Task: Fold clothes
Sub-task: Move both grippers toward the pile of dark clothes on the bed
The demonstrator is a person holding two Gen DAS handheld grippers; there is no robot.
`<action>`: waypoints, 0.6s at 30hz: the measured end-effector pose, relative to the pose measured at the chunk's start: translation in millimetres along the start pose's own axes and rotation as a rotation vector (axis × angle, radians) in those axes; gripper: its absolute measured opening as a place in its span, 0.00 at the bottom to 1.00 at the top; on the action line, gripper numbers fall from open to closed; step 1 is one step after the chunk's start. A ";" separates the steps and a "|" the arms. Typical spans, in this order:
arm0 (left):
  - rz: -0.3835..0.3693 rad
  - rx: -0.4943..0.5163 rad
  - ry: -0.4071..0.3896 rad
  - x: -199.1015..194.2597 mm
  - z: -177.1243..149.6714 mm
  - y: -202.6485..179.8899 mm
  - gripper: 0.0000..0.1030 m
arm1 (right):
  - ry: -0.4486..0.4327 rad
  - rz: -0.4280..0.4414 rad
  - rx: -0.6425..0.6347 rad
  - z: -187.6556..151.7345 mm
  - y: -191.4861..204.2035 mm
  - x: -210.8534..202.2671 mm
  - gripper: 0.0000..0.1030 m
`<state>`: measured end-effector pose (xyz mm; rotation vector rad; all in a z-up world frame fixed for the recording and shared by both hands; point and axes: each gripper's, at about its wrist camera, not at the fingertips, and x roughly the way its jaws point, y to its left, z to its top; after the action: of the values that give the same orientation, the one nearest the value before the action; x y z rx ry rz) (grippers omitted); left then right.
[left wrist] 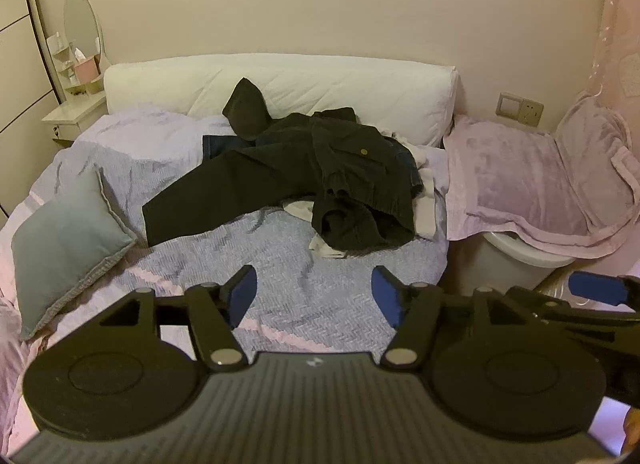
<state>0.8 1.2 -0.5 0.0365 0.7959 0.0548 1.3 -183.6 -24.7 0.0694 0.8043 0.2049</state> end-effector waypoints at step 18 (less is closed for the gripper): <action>-0.005 -0.049 0.024 12.4 -31.0 34.1 0.58 | -0.001 0.003 -0.028 -0.1 14.4 9.9 0.66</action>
<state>-14.0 36.4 -29.1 -0.0123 0.8179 0.0704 5.7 -167.4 -29.7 0.0442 0.7999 0.2189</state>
